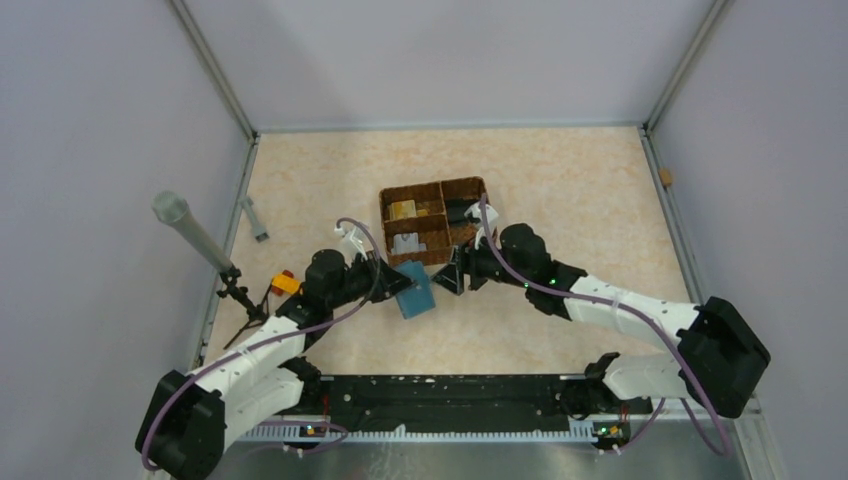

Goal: Put the credit cards into the card holder
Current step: Close the card holder.

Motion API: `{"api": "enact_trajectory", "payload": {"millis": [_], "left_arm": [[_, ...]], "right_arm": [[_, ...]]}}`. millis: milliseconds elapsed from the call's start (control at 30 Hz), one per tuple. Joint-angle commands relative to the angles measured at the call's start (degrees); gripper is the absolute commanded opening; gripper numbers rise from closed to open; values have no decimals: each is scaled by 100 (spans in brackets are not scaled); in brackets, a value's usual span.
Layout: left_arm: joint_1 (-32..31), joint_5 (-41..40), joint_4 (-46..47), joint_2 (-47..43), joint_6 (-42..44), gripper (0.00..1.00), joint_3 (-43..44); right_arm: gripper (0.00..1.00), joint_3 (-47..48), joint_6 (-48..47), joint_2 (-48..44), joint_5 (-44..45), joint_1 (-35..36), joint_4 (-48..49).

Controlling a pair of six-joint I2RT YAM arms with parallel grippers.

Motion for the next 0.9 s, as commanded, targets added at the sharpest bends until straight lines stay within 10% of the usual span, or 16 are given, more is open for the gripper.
{"api": "enact_trajectory", "payload": {"millis": [0, 867], "left_arm": [[-15, -70, 5, 59, 89, 0, 259], [-16, -10, -45, 190, 71, 0, 278]], "right_arm": [[61, -22, -146, 52, -169, -44, 69], [20, 406, 110, 970, -816, -44, 593]]}}
